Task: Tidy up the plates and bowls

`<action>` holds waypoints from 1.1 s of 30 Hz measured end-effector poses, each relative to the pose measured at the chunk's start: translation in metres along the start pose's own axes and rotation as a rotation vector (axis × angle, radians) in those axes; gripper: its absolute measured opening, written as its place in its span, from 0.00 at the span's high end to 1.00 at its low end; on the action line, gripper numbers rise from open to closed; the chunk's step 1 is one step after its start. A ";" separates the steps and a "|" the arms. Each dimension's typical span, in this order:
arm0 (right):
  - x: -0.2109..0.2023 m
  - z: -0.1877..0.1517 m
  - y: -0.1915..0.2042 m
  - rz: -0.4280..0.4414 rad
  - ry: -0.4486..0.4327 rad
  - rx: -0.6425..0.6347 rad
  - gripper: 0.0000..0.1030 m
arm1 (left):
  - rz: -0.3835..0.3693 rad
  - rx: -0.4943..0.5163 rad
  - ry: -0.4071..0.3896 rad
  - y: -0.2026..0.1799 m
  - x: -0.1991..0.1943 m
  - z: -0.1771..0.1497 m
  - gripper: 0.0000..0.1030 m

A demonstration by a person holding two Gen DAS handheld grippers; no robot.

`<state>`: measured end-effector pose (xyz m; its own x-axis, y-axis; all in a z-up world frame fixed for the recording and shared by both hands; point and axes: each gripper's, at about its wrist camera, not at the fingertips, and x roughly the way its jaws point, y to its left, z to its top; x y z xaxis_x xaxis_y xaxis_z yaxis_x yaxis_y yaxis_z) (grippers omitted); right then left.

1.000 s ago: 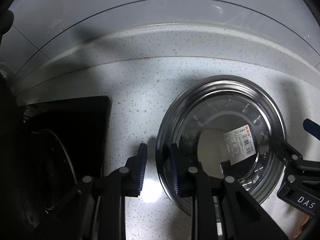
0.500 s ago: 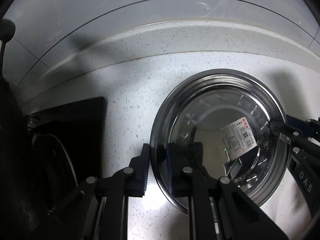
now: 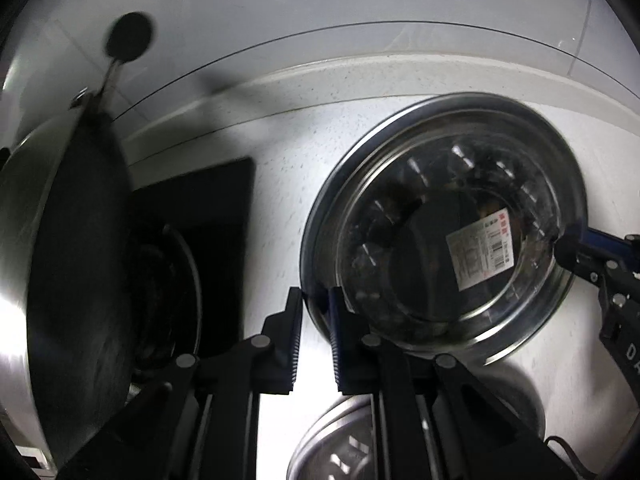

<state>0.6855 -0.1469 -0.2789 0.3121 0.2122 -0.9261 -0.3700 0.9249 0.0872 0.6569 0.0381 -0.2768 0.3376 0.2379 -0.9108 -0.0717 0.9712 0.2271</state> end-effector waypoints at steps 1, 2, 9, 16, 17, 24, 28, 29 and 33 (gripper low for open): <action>-0.006 -0.006 0.002 0.004 -0.001 0.000 0.88 | -0.001 -0.001 0.000 0.001 -0.002 -0.004 0.90; -0.014 -0.015 0.005 0.011 -0.003 0.001 0.88 | -0.002 -0.004 -0.003 0.003 -0.005 -0.009 0.90; -0.037 -0.051 0.008 0.014 -0.023 0.000 0.88 | 0.010 0.011 -0.039 0.009 -0.027 -0.016 0.91; -0.050 -0.053 0.027 0.014 -0.088 -0.029 0.93 | -0.014 0.061 -0.131 -0.009 -0.055 -0.016 1.00; -0.053 -0.053 0.032 0.016 -0.095 -0.034 0.94 | -0.032 0.051 -0.120 -0.007 -0.055 -0.013 1.00; -0.039 -0.039 -0.003 0.027 -0.085 0.061 0.94 | -0.075 -0.072 -0.045 0.030 -0.008 0.011 0.98; -0.013 -0.031 -0.041 0.047 -0.052 0.167 0.42 | -0.195 -0.149 0.033 0.033 0.021 0.031 0.98; -0.007 -0.029 -0.049 0.062 -0.043 0.190 0.23 | -0.213 -0.161 0.036 0.030 0.024 0.037 0.98; 0.006 -0.025 -0.073 0.043 -0.037 0.247 0.23 | -0.237 -0.155 0.064 0.016 0.041 0.053 0.92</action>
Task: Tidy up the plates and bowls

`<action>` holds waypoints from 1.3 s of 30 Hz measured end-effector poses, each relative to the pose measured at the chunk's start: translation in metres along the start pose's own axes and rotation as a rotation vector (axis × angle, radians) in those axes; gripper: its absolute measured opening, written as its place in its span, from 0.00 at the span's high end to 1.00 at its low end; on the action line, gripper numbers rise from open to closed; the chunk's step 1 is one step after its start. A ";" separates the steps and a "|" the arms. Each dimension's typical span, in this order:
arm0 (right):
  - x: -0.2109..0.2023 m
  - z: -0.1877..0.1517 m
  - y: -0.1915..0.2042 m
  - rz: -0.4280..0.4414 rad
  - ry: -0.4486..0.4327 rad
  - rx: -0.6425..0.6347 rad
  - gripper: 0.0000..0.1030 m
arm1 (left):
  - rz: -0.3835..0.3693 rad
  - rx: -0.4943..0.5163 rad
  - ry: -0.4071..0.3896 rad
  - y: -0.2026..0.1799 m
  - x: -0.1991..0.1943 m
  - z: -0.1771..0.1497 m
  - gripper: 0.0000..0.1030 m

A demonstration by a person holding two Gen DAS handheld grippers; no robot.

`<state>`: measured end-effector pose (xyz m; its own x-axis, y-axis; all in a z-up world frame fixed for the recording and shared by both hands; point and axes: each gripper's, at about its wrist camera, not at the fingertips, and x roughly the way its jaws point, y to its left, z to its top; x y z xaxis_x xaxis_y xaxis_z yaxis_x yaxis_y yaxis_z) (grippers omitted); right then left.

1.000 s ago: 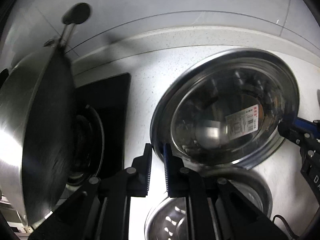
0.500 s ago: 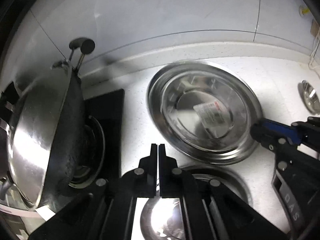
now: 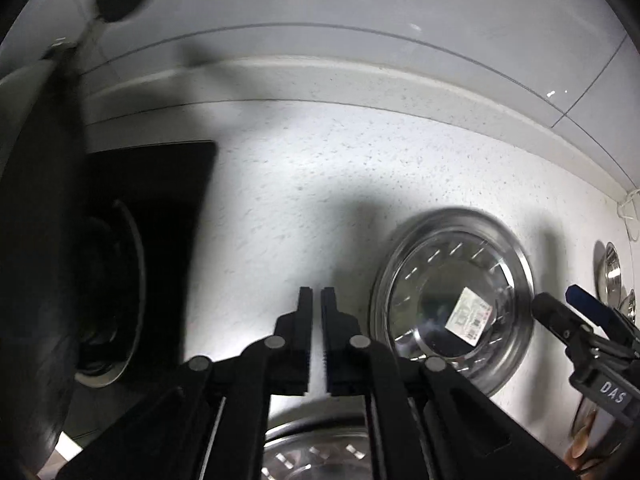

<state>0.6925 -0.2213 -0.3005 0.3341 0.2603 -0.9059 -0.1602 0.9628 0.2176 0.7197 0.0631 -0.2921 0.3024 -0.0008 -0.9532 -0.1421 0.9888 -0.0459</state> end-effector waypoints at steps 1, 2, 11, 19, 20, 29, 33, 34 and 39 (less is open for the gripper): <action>0.005 0.002 -0.006 -0.022 0.003 0.012 0.23 | -0.006 -0.004 0.014 -0.002 0.008 0.004 0.90; 0.015 0.006 -0.005 -0.030 0.012 0.022 0.23 | -0.012 -0.007 0.022 -0.006 0.006 0.000 0.90; 0.034 0.003 -0.030 -0.028 0.069 0.064 0.23 | -0.096 -0.008 0.083 -0.026 0.028 -0.001 0.89; 0.052 0.009 -0.024 -0.004 0.101 0.058 0.23 | -0.113 -0.005 0.106 -0.035 0.038 -0.001 0.81; 0.054 0.009 -0.024 -0.001 0.104 0.058 0.23 | -0.112 -0.006 0.112 -0.035 0.040 -0.001 0.81; 0.063 0.006 -0.018 -0.013 0.118 0.043 0.22 | -0.106 0.004 0.138 -0.041 0.051 -0.004 0.71; 0.065 0.005 -0.009 -0.025 0.117 0.025 0.28 | -0.125 -0.010 0.127 -0.041 0.052 -0.006 0.73; 0.065 0.004 -0.006 -0.031 0.113 0.015 0.41 | -0.118 -0.028 0.121 -0.040 0.051 -0.009 0.88; 0.062 -0.003 0.001 -0.047 0.123 -0.001 0.90 | -0.069 0.065 0.098 -0.050 0.042 -0.028 0.90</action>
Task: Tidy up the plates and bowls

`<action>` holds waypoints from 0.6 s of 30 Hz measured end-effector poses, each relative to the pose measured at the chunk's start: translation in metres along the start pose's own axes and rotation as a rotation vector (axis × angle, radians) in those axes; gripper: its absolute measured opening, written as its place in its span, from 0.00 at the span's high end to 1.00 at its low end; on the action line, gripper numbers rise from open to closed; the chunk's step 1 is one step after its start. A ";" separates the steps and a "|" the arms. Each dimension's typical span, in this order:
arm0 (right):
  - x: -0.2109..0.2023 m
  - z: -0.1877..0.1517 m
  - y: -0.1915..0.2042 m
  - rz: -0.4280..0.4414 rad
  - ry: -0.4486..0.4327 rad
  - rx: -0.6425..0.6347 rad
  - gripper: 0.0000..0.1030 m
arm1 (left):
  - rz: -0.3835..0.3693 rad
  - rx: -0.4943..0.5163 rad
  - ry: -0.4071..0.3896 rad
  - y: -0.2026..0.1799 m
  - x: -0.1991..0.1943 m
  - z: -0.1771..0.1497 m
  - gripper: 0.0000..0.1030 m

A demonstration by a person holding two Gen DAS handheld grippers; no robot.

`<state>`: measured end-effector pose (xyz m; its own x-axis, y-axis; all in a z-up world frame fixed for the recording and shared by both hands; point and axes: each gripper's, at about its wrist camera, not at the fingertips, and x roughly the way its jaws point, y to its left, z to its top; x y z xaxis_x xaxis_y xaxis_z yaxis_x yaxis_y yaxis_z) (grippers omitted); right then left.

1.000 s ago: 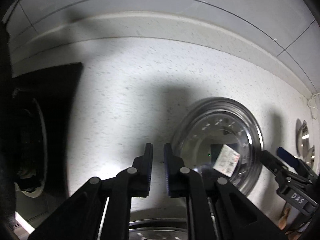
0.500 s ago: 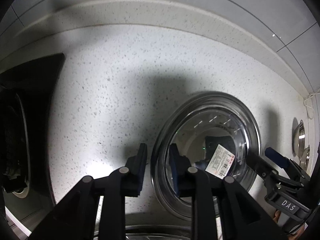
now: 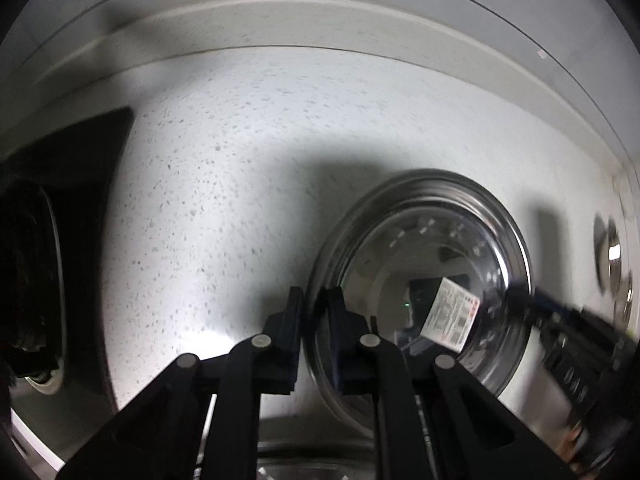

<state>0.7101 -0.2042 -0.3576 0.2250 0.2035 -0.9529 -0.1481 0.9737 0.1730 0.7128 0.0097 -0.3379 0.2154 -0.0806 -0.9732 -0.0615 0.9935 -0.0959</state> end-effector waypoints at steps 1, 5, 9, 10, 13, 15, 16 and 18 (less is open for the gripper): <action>-0.001 -0.002 0.000 0.002 -0.001 0.001 0.90 | 0.003 0.009 -0.011 -0.002 -0.006 -0.005 0.90; -0.025 -0.013 0.006 0.010 -0.038 -0.011 0.90 | 0.016 0.009 -0.074 -0.006 -0.039 -0.024 0.90; -0.054 -0.025 0.018 0.031 -0.072 -0.035 0.90 | 0.053 0.023 -0.142 -0.007 -0.076 -0.050 0.89; -0.059 -0.029 0.022 0.035 -0.077 -0.042 0.90 | 0.063 0.024 -0.156 -0.006 -0.084 -0.059 0.89; -0.072 -0.048 0.036 0.046 -0.082 -0.067 0.89 | 0.088 0.025 -0.178 -0.001 -0.103 -0.087 0.89; -0.076 -0.062 0.042 0.060 -0.078 -0.081 0.89 | 0.102 0.026 -0.178 0.002 -0.108 -0.098 0.89; -0.078 -0.066 0.042 0.065 -0.076 -0.085 0.89 | 0.108 0.026 -0.178 0.006 -0.113 -0.103 0.89; -0.078 -0.080 0.051 0.078 -0.067 -0.096 0.89 | 0.126 0.031 -0.180 0.013 -0.118 -0.119 0.89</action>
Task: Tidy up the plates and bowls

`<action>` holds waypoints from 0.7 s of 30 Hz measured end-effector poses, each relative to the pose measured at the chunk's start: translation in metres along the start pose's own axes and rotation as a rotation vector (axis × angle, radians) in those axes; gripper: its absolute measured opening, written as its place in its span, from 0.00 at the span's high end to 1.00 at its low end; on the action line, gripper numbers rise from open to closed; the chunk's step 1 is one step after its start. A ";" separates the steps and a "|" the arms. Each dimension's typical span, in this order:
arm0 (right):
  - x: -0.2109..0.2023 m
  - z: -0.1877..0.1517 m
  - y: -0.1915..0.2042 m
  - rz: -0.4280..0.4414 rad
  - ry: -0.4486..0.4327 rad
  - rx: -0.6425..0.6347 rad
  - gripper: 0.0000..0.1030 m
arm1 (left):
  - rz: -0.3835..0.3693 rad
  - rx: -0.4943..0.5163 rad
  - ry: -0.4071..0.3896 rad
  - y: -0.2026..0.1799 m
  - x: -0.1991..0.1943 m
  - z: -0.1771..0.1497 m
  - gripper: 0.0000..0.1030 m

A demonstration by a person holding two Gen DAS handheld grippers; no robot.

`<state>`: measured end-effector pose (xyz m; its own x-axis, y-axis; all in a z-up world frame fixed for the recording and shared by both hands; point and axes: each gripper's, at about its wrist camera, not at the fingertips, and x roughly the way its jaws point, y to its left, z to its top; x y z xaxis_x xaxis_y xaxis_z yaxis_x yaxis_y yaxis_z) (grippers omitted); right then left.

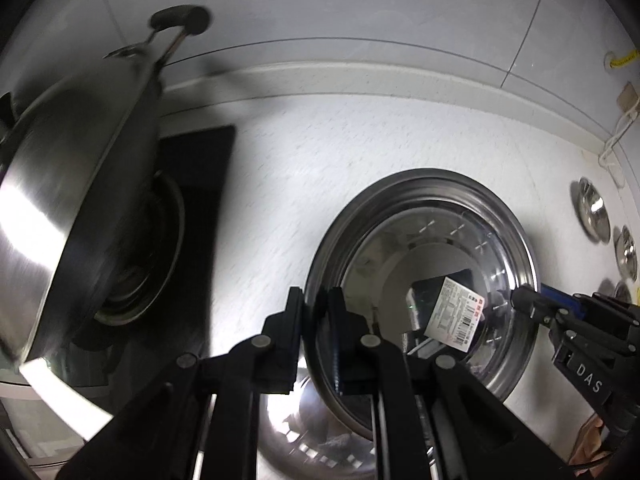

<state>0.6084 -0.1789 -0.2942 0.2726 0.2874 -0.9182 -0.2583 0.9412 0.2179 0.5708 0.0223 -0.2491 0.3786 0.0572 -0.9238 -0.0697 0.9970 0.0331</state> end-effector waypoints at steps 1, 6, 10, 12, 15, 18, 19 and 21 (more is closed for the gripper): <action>0.001 -0.004 0.003 0.006 0.006 -0.003 0.89 | 0.010 0.004 -0.003 0.004 -0.004 -0.004 0.89; 0.008 -0.026 0.023 0.030 0.040 -0.032 0.88 | 0.054 0.023 -0.003 0.008 -0.010 -0.037 0.88; 0.019 -0.041 0.036 0.040 0.074 -0.048 0.88 | 0.082 0.044 0.011 0.011 -0.005 -0.057 0.88; 0.025 -0.045 0.038 0.042 0.091 -0.053 0.88 | 0.093 0.048 0.018 0.010 -0.002 -0.068 0.88; 0.031 -0.053 0.043 0.043 0.111 -0.063 0.88 | 0.103 0.047 0.034 0.010 0.003 -0.071 0.88; 0.038 -0.053 0.049 0.042 0.130 -0.076 0.88 | 0.116 0.047 0.054 0.013 0.013 -0.072 0.87; 0.040 -0.053 0.049 0.041 0.133 -0.079 0.88 | 0.119 0.048 0.062 0.014 0.016 -0.075 0.87; 0.047 -0.053 0.053 0.035 0.144 -0.088 0.88 | 0.119 0.045 0.083 0.017 0.023 -0.079 0.87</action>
<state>0.5584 -0.1254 -0.3437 0.1286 0.2850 -0.9499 -0.3472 0.9101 0.2261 0.5057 0.0362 -0.3003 0.2923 0.1725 -0.9406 -0.0676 0.9849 0.1597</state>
